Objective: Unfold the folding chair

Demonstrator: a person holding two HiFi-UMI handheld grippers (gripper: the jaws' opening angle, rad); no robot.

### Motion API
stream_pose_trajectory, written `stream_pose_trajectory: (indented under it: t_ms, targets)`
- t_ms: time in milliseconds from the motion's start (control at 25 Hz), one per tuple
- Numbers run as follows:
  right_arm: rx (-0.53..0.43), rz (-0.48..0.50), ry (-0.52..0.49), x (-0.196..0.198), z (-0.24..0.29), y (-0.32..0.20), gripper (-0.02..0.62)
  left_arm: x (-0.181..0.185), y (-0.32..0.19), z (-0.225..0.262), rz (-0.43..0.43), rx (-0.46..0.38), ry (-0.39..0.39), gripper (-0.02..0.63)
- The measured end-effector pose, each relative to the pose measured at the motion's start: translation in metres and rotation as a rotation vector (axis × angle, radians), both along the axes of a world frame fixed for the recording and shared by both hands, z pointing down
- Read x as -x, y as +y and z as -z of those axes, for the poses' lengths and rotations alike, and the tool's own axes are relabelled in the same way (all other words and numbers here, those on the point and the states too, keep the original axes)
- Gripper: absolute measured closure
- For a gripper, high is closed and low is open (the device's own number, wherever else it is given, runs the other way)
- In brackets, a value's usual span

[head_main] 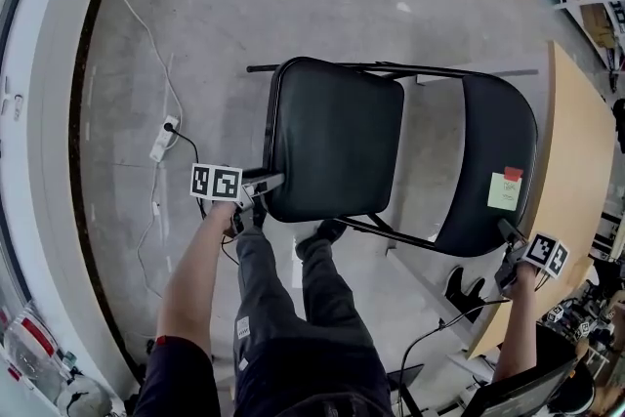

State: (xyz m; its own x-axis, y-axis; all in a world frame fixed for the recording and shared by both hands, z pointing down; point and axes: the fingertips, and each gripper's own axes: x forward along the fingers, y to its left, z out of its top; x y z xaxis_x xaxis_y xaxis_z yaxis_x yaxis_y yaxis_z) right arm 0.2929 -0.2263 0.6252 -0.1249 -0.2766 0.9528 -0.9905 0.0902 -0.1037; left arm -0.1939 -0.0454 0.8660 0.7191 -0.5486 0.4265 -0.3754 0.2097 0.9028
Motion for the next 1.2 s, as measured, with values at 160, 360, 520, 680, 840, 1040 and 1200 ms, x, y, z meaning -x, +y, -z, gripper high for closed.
stream_pose_trajectory:
  t_ms: [160,360,520,680,840,1040,1200]
  targets:
    - [-0.003,0.001,0.000,0.013,0.006,0.008,0.374,0.010,0.002,-0.006,-0.003,-0.011,0.014,0.373]
    - [0.004,0.008,-0.008,0.038,0.008,0.021,0.379,0.027,0.010,-0.022,0.009,0.006,0.002,0.368]
    - [0.024,0.027,-0.078,0.069,0.010,0.028,0.390,0.048,0.018,-0.036,0.046,0.040,-0.033,0.360]
    - [-0.004,0.032,-0.108,0.090,0.021,0.040,0.402,0.057,0.022,-0.051,0.056,0.047,-0.019,0.357]
    - [-0.009,0.021,-0.202,0.129,0.017,0.051,0.411,0.079,0.028,-0.066,0.090,0.039,-0.024,0.356]
    - [0.022,0.067,-0.265,0.182,0.014,0.074,0.434,0.104,0.041,-0.094,0.144,0.084,-0.038,0.351]
    - [0.005,0.071,-0.241,0.189,0.013,0.078,0.440,0.112,0.042,-0.103,0.144,0.076,-0.032,0.354]
